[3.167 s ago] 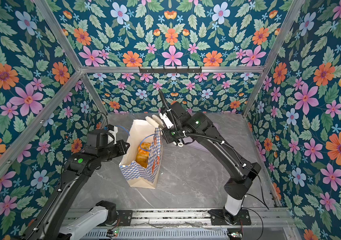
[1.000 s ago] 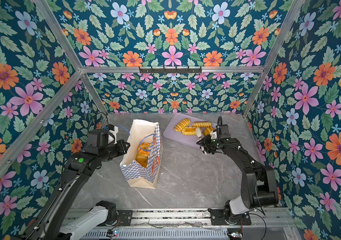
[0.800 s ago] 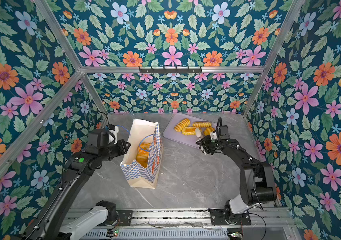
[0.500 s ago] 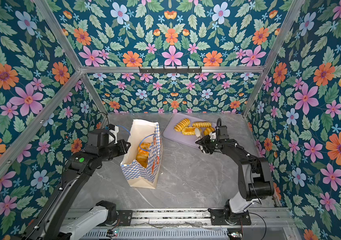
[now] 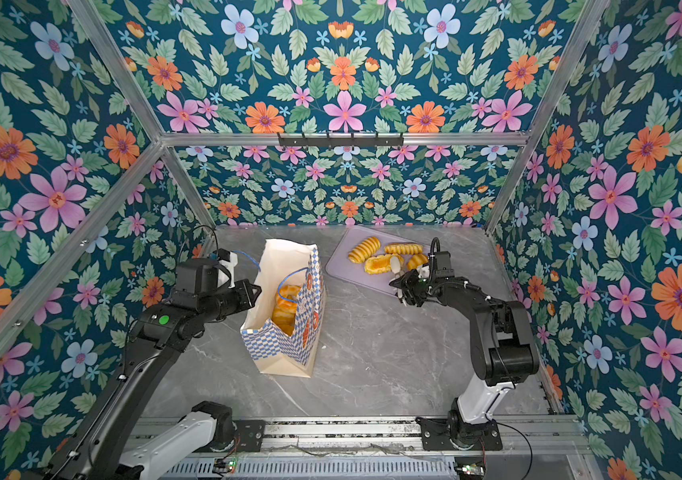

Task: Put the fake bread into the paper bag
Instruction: 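Lower the tongs and pinch the twisted yellow roll on the tray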

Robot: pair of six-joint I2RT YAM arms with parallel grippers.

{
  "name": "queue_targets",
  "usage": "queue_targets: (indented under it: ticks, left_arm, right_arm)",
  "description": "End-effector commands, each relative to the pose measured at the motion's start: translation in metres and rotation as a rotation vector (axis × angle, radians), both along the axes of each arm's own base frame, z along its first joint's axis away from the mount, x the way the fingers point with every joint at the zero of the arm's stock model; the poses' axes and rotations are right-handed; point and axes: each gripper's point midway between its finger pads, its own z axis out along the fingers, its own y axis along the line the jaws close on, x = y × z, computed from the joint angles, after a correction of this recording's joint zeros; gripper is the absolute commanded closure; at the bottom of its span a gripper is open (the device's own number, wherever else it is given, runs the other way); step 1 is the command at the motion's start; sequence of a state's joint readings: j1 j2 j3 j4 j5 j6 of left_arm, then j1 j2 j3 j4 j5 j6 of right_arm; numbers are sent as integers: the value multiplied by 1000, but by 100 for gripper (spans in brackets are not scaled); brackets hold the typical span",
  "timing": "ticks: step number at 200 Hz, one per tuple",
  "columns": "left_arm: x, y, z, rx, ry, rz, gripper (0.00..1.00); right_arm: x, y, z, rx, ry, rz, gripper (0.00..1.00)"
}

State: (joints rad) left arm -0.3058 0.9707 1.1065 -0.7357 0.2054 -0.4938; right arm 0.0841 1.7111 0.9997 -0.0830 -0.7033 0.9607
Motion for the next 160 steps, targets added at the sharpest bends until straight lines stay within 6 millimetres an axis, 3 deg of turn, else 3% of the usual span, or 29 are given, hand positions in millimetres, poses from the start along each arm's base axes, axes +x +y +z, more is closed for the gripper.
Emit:
queue_targets:
  ticks: [1, 160]
  left_arm:
    - [0, 2, -1, 9, 2, 7, 84]
    - [2, 2, -5, 15, 12, 10, 84]
  right_arm:
    - [9, 3, 6, 22, -33, 3, 56]
    - [24, 5, -9, 22, -14, 9, 60]
